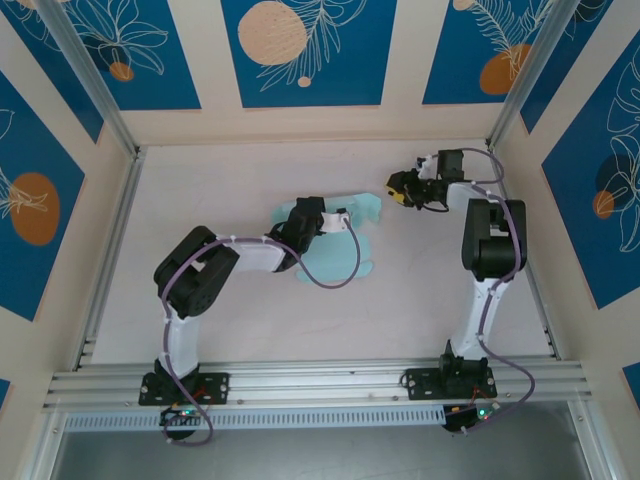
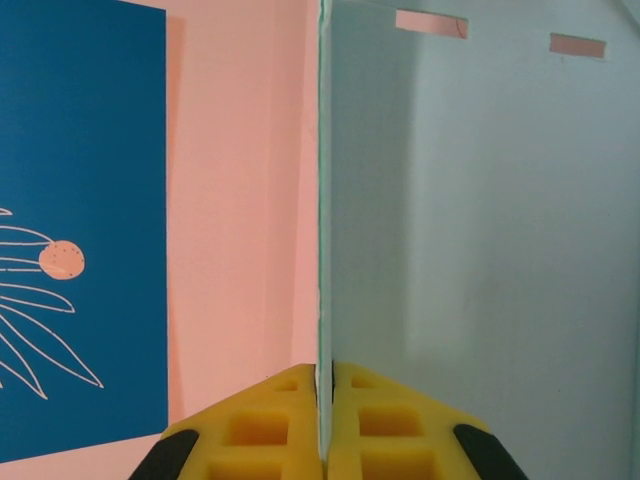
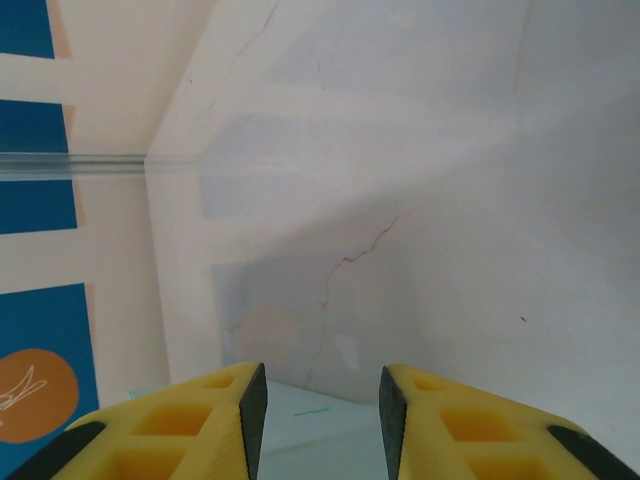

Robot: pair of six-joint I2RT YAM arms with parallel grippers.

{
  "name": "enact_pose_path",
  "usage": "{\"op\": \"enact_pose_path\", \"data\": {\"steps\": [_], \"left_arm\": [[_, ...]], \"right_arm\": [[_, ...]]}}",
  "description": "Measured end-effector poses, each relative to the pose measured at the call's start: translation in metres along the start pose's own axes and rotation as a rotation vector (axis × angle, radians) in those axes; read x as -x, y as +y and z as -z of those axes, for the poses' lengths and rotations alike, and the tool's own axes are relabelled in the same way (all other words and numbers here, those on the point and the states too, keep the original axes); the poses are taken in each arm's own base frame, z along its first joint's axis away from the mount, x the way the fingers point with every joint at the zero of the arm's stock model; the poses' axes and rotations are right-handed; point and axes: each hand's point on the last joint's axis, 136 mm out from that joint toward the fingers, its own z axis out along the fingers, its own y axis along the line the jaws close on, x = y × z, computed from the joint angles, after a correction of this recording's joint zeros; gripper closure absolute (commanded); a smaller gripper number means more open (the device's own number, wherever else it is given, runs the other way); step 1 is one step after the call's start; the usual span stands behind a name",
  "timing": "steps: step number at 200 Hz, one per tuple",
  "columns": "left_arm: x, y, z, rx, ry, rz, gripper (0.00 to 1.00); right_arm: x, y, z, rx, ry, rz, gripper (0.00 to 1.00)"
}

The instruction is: Fold the paper box

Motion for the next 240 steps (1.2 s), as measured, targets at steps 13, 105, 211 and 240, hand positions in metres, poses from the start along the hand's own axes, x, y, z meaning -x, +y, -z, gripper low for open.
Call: {"op": "enact_pose_path", "data": {"steps": [13, 105, 211, 240], "left_arm": [[0.000, 0.000, 0.000, 0.002, 0.000, -0.001, 1.00], [0.001, -0.001, -0.002, 0.022, 0.010, -0.002, 1.00], [-0.001, 0.000, -0.005, 0.036, 0.023, 0.002, 1.00], [-0.002, 0.000, -0.005, 0.036, 0.026, 0.001, 1.00]], "right_arm": [[-0.002, -0.001, -0.009, 0.014, 0.025, -0.015, 0.62], [-0.041, -0.007, -0.038, 0.064, 0.144, -0.041, 0.63], [-0.084, 0.015, -0.027, 0.062, 0.158, 0.071, 0.62], [-0.094, 0.021, -0.035, 0.051, 0.170, 0.120, 0.62]]}}
